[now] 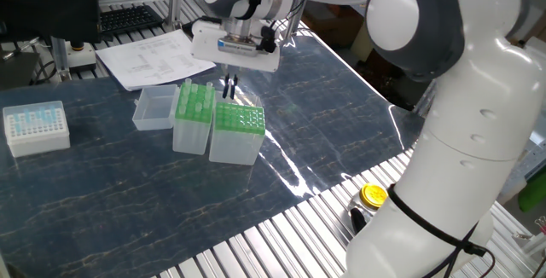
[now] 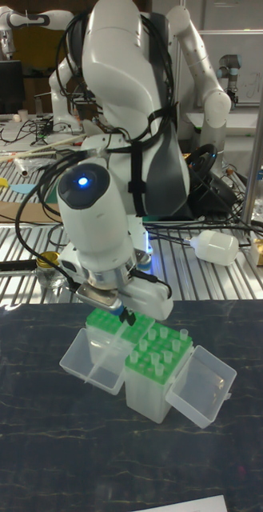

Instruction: Transfer all large pipette tips from one holder to another

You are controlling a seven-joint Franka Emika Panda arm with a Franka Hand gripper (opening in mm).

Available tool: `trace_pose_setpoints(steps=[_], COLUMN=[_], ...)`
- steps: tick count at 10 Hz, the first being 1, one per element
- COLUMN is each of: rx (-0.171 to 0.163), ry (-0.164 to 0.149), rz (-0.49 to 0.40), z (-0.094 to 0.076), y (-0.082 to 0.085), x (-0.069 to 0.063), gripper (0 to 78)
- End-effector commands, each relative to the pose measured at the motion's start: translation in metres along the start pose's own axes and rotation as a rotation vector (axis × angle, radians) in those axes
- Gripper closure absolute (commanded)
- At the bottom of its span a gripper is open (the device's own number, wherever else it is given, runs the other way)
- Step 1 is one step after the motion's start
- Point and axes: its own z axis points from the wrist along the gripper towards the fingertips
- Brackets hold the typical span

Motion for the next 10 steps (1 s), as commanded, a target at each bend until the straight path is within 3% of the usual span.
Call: trace_pose_setpoints(steps=[1,2,5,7,10], rx=[-0.015,-0.009,-0.004,-0.010,-0.020], ry=[0.030,0.064,0.122,0.154,0.175], rz=[-0.023,-0.031,-0.037,-0.034,-0.027], z=[0.0016,0.0044,0.0044,0.0045,0.0045], y=[-0.0032,-0.0052,-0.0053,-0.0053,-0.0053], x=[0.0071,0.0087,0.0087,0.0088,0.0088], gripper=[76.4,76.4,76.4,76.4,76.4])
